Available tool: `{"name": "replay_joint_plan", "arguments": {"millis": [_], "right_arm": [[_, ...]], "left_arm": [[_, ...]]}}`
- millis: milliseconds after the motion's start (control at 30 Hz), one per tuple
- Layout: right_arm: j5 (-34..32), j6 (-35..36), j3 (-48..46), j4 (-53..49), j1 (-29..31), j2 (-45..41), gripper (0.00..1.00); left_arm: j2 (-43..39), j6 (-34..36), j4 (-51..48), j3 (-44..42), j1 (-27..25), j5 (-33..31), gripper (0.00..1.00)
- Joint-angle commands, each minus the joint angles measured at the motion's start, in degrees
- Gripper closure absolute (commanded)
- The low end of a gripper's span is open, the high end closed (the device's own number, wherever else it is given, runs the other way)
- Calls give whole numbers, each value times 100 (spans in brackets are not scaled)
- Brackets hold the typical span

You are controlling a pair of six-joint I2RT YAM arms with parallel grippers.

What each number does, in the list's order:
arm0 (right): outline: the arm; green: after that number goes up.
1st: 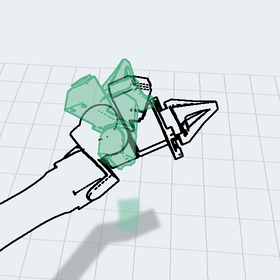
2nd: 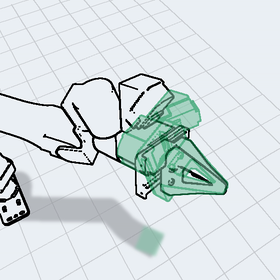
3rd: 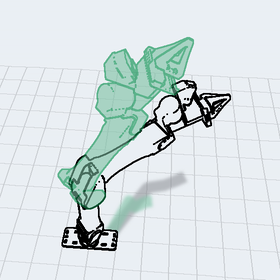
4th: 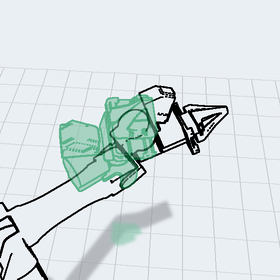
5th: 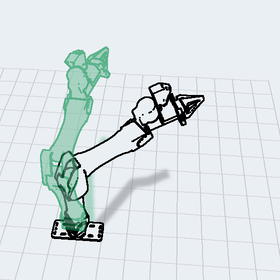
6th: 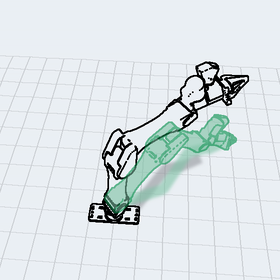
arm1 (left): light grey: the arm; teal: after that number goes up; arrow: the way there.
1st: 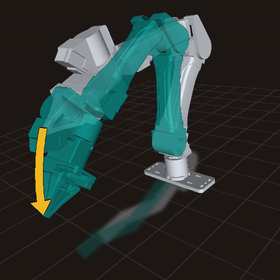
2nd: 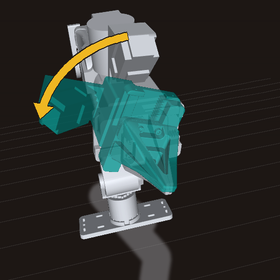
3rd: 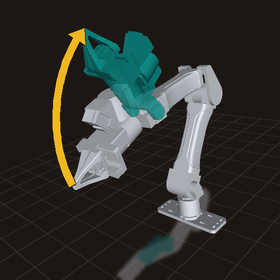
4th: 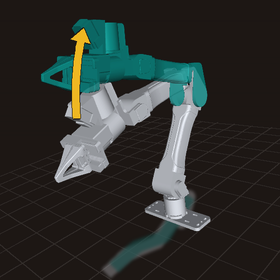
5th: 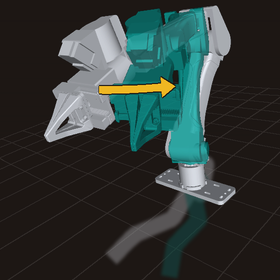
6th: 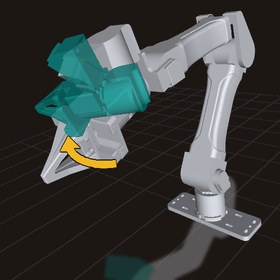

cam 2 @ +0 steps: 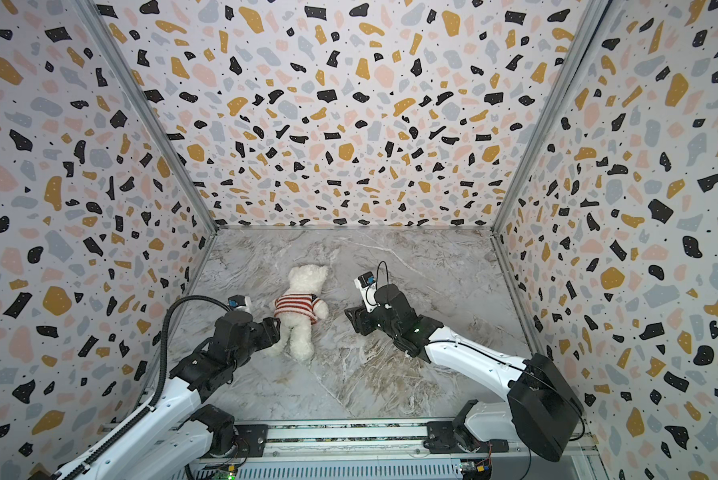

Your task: Dress the teddy bear

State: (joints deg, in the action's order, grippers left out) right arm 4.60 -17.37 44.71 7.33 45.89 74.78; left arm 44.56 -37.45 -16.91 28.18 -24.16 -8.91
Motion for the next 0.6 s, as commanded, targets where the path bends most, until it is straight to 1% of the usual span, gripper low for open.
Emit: {"name": "replay_joint_plan", "arguments": {"millis": [0,67,133,333,433,567], "right_arm": [[204,78,300,163,43,125,38],[341,76,327,250,52,221,38],[488,34,353,356,58,329,38],[963,-77,510,843,78,1002,38],[1139,-109,729,1012,76,1442,39],[1323,-92,1028,1118,78,1931,39]], "left_arm": [[141,27,134,243,23,678,27],[264,-127,512,262,19,863,27],[488,-242,880,274,25,892,28],[1380,-494,1430,354,64,916,34],[1597,-618,1718,363,99,891,36],[1807,-708,1863,442,163,877,41]]}}
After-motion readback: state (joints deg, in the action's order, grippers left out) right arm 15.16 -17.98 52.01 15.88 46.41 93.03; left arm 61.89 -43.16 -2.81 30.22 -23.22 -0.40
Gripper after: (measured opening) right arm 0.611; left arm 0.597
